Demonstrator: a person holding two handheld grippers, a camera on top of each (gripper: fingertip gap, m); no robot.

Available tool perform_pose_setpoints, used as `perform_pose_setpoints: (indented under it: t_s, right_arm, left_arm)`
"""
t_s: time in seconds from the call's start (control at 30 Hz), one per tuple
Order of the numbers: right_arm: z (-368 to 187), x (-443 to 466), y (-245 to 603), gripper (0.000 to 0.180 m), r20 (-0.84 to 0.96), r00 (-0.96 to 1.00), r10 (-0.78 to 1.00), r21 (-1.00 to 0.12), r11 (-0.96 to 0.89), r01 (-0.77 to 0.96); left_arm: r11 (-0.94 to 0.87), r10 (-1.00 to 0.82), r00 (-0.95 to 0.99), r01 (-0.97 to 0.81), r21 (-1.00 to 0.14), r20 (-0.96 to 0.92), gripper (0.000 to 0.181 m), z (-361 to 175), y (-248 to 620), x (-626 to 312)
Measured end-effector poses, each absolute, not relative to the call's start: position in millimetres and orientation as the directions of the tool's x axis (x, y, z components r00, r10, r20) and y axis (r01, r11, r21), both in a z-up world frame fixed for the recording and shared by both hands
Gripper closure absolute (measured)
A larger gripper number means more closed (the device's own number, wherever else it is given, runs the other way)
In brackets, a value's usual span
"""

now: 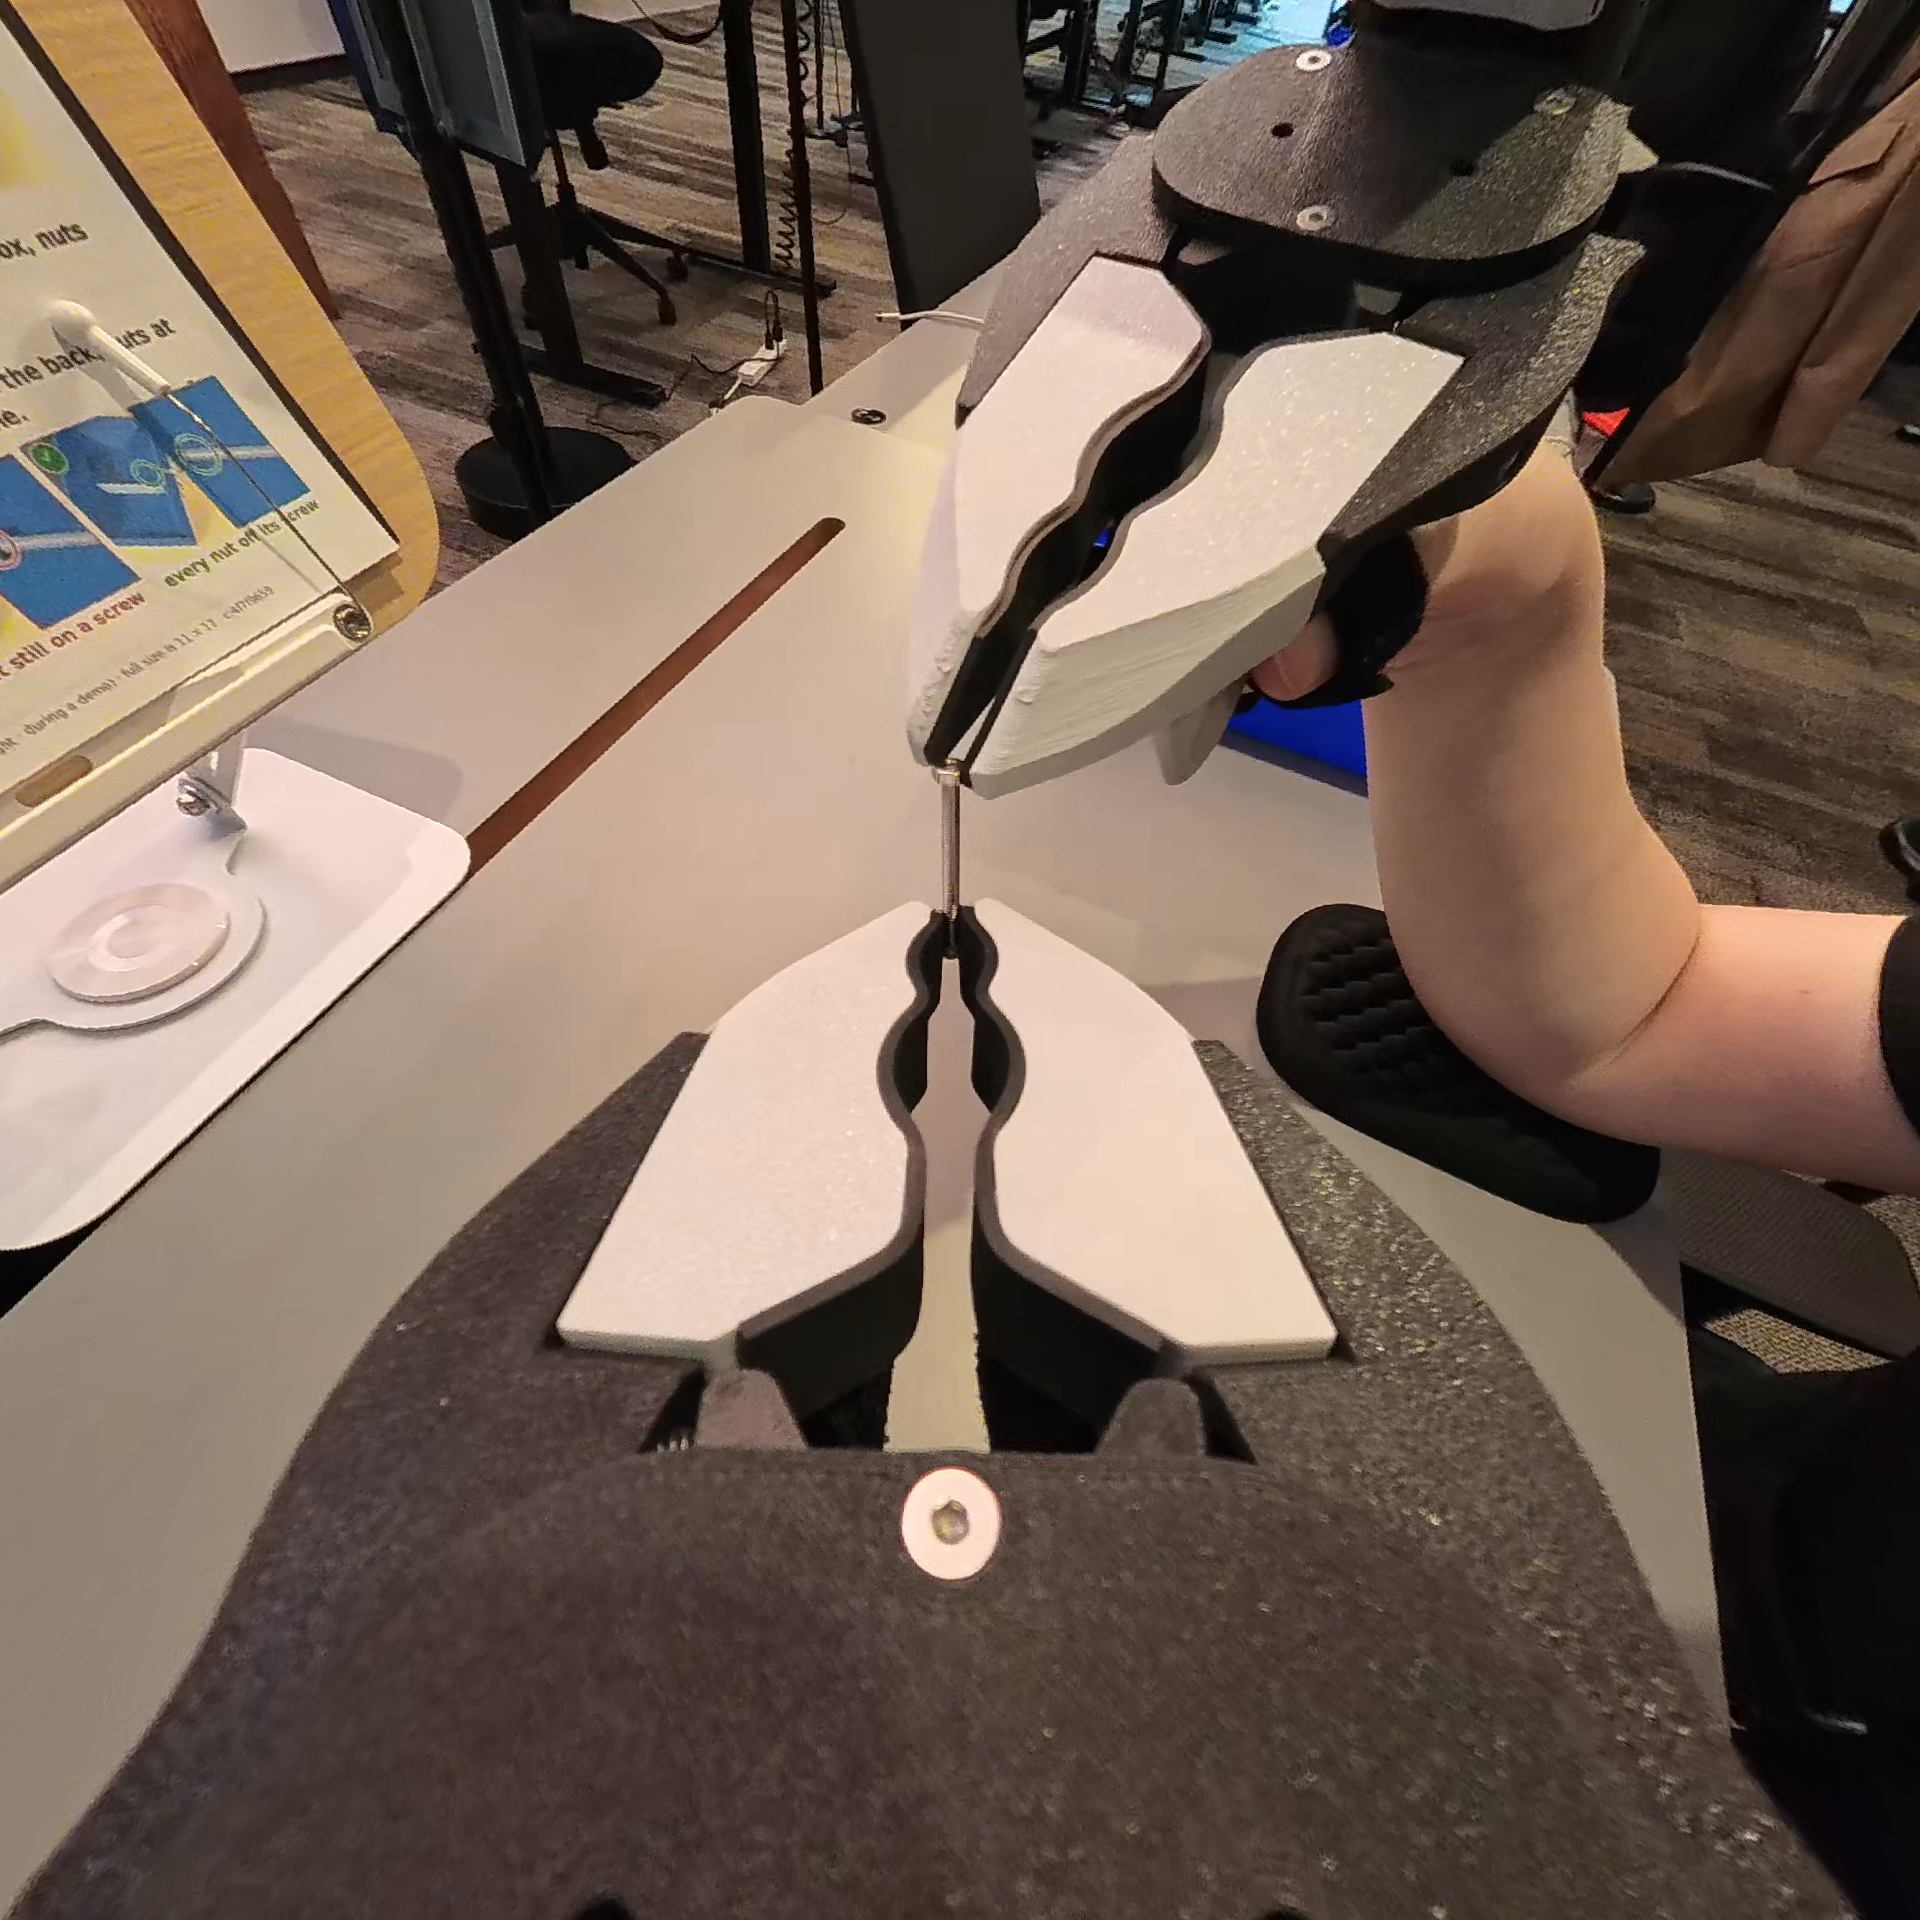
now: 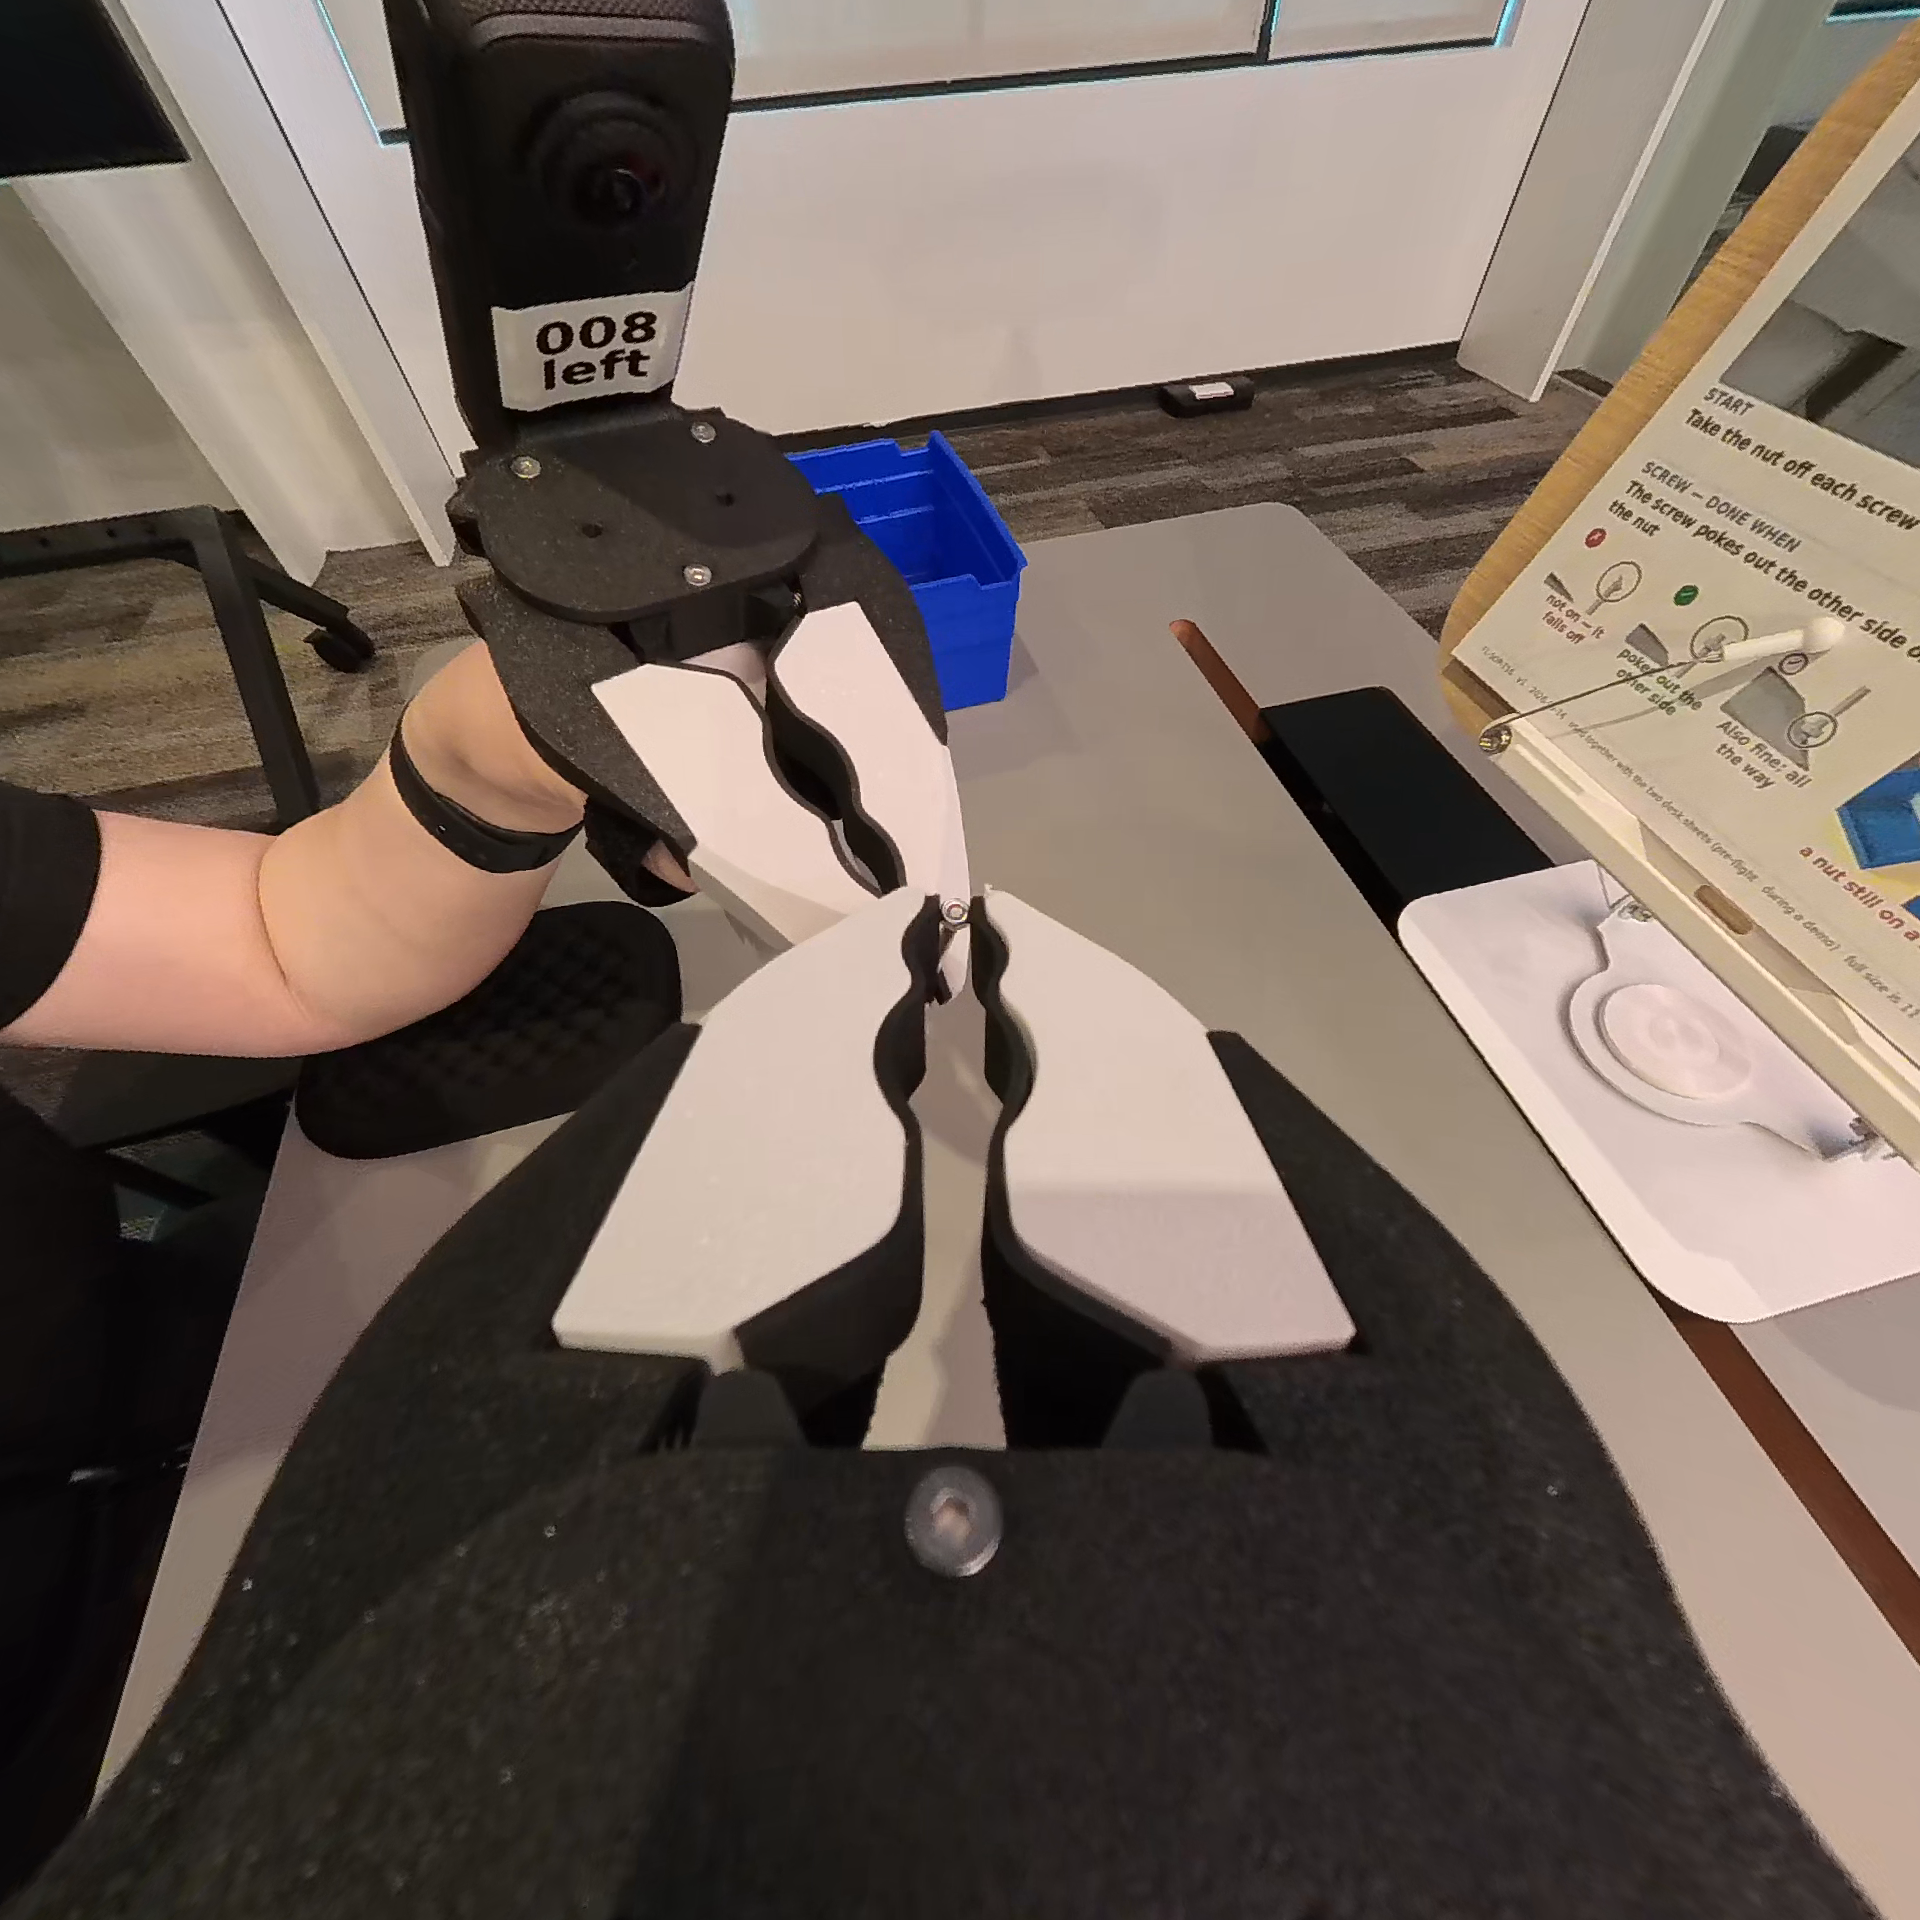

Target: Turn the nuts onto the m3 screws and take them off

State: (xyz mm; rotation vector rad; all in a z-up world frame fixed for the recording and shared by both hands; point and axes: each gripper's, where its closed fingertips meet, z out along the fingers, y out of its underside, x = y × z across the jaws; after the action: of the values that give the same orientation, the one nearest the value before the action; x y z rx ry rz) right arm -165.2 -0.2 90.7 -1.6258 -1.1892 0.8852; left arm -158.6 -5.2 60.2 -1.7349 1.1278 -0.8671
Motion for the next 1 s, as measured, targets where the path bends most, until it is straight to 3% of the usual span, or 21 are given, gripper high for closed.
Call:
perform_pose_setpoints:
  t_s: [0.6, 1.0]
  right_arm:
    - [97, -170, -5, 0.175, -0.044, 0.186, 0.982, -0.964, -0.091, 0.251]
    - [49, -168, -10, 0.175, -0.063, 0.116, 0.991, -0.975, -0.086, 0.204]
  left_arm:
    - [-0.231, -0.937, 0.33, -0.34, -0.912, 0.115, 0.179, 66, -9, -164]
    - [-0.299, -0.939, 0.273, -0.347, -0.889, 0.209, 0.178, 17, -17, -163]
